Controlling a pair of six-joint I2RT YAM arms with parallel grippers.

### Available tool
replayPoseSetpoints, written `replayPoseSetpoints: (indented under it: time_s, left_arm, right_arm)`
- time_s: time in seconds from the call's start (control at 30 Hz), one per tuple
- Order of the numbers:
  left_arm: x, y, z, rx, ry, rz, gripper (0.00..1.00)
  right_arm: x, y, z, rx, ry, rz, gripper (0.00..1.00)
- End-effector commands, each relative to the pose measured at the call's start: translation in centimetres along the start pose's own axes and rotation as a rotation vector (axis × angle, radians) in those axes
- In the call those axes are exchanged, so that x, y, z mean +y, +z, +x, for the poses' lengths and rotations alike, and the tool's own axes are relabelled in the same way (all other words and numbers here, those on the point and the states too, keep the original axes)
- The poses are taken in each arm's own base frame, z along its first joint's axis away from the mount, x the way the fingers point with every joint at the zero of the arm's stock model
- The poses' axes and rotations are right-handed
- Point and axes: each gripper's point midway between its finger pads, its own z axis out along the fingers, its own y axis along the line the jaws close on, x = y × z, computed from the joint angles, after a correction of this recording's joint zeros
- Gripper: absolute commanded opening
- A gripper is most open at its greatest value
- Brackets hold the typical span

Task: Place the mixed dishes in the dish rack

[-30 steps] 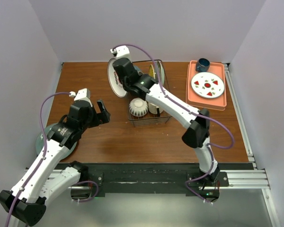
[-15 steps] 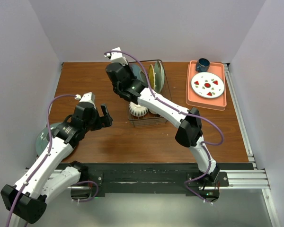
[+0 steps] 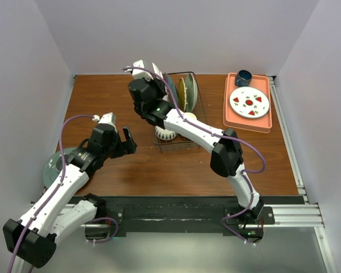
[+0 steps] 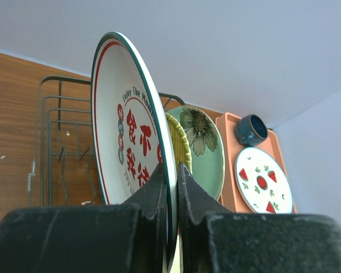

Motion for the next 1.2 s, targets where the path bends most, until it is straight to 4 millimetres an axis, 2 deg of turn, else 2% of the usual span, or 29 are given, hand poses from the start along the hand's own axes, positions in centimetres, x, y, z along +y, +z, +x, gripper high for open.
replayPoseSetpoints:
  time_s: [0.0, 0.13, 0.5, 0.7, 0.9, 0.93, 1.07, 1.17]
  left_arm:
    - [-0.3, 0.5, -0.1, -0.01, -0.011, 0.021, 1.0]
    - [-0.3, 0.6, 0.2, -0.002, -0.012, 0.025, 1.0]
    - [-0.2, 0.9, 0.6, 0.011, -0.01, 0.021, 1.0]
    - [-0.2, 1.1, 0.8, 0.017, -0.011, 0.026, 1.0]
    - [-0.2, 1.3, 0.9, 0.024, -0.01, 0.027, 1.0]
    - [-0.3, 1.3, 1.0, 0.025, -0.009, 0.029, 1.0]
    - [-0.4, 1.5, 1.1, 0.031, -0.008, 0.032, 1.0]
    - [-0.4, 1.6, 1.1, 0.033, -0.01, 0.035, 1.0]
  right_arm:
    - [-4.1, 0.6, -1.3, 0.007, 0.043, 0.113, 0.0]
    - [-3.4, 1.1, -0.8, 0.013, 0.034, 0.116, 0.0]
    - [0.6, 2.7, 2.0, 0.036, -0.039, 0.11, 0.0]
    - [1.2, 3.3, 3.1, 0.052, -0.03, 0.102, 0.0]
    - [0.6, 4.2, 3.8, 0.078, -0.012, 0.116, 0.0]
    - [0.4, 4.4, 4.0, 0.084, -0.015, 0.12, 0.01]
    - [0.4, 4.9, 4.7, 0.098, -0.014, 0.113, 0.18]
    - [0.6, 5.1, 5.3, 0.11, -0.011, 0.108, 0.22]
